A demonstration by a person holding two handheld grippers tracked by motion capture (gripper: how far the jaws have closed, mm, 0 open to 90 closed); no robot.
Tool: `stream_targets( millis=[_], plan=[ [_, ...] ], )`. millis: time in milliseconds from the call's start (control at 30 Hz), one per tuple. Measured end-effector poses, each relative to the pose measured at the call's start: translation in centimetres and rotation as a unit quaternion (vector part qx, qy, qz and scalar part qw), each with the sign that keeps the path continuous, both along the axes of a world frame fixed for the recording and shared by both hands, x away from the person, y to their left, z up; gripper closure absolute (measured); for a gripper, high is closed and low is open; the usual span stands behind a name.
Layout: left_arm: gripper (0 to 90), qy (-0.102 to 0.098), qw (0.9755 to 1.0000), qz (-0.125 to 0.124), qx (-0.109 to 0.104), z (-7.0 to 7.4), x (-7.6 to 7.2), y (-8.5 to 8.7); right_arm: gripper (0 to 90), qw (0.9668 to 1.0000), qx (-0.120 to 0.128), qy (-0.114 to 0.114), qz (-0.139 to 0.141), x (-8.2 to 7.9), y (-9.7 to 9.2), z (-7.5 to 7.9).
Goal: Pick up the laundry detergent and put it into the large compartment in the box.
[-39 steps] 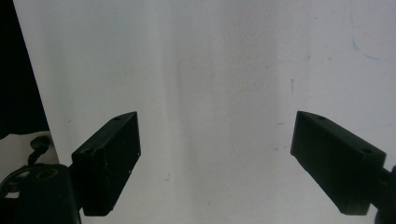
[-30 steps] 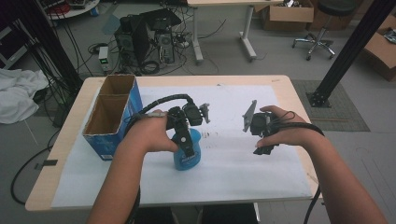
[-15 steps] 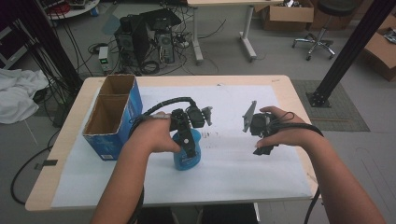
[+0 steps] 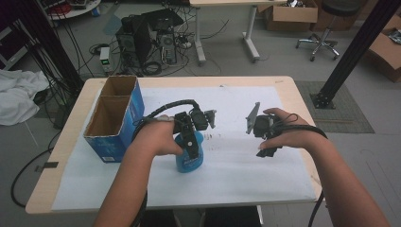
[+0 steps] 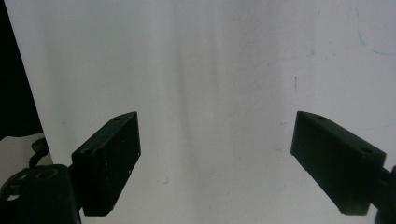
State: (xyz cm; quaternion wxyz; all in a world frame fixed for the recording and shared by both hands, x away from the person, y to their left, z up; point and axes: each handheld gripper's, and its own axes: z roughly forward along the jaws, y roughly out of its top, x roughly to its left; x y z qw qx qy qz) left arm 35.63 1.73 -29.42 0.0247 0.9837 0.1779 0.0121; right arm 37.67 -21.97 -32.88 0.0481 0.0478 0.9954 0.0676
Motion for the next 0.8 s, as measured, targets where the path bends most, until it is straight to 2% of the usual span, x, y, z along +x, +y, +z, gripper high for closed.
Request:
stream_targets(
  millis=[133, 367, 800],
  plan=[
    [15.6, -0.007, 1.0, 0.003, 0.0, -0.02, -0.03, -0.04, 16.0, 1.0, -0.004, 0.002, -0.002, 0.0, 0.01, -0.07],
    [16.4, -0.008, 1.0, 0.0, 0.004, -0.04, -0.12, -0.29, 16.0, 1.0, -0.003, 0.001, 0.0, 0.09, -0.03, -0.15],
    [27.0, -0.015, 0.9998, 0.006, 0.01, -0.06, -0.1, -0.32, 16.0, 1.0, -0.002, 0.002, -0.003, 0.13, -0.25, -0.2]
  ],
)
